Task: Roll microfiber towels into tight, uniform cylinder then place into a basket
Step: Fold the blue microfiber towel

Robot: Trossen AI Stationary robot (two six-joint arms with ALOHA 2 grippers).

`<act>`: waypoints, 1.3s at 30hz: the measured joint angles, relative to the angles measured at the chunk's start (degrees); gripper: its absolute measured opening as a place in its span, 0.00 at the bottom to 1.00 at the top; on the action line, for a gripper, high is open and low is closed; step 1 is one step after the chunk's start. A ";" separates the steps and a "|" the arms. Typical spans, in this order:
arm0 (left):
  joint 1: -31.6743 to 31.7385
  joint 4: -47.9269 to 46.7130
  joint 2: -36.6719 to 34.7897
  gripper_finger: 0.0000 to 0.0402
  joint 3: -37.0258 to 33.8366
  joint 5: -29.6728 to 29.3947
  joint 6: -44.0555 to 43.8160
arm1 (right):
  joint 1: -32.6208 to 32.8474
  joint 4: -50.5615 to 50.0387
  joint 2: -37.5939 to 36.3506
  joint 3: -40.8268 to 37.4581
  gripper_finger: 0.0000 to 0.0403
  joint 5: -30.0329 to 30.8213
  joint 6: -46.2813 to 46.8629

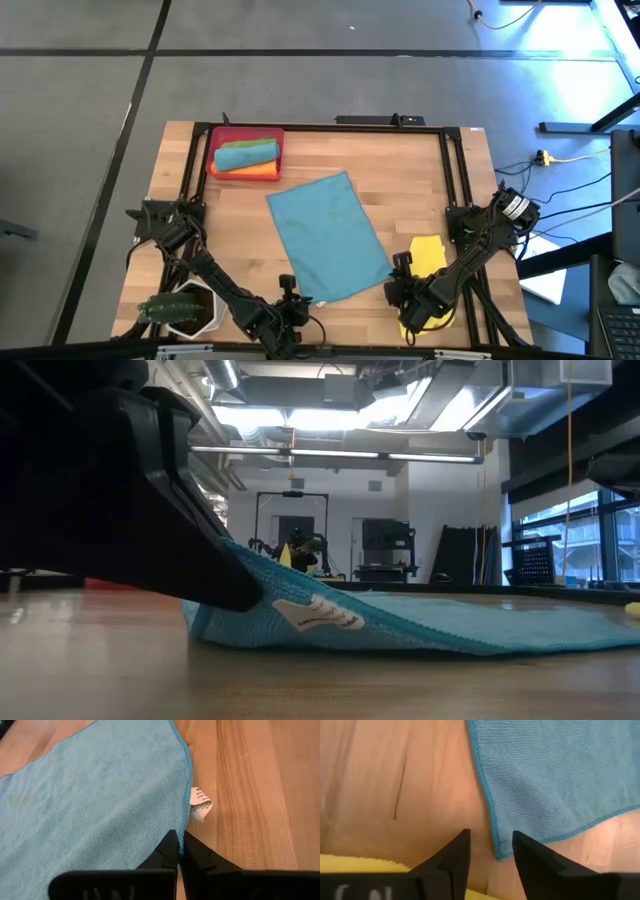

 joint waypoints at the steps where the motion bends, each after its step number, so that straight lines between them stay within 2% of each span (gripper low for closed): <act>1: 0.00 -0.02 0.00 0.00 0.00 0.01 -0.01 | -0.04 -0.04 0.03 -0.02 0.36 0.08 0.00; 12: 0.00 -0.02 0.00 0.00 0.00 0.32 -0.02 | -1.50 -0.68 0.20 -0.34 0.19 0.95 1.27; 19: -0.09 -0.02 0.00 0.00 0.00 0.59 -0.07 | -1.90 -0.62 0.20 -0.22 0.02 -1.45 1.33; 24: -0.44 -0.02 0.00 0.00 0.00 1.41 -0.07 | -1.73 -4.33 0.51 2.34 0.02 -3.33 2.62; 30: -2.27 -0.36 -0.43 0.00 0.00 2.26 -1.18 | 0.40 -8.29 0.48 9.69 0.01 -6.22 4.42; 35: -4.33 -0.53 -3.25 0.00 0.02 2.93 -2.47 | 2.76 -8.15 0.40 16.31 0.01 -6.82 4.31; 39: -5.81 -0.71 -6.75 0.00 0.04 1.15 -2.60 | 3.81 -8.47 0.38 20.63 0.00 -6.33 3.36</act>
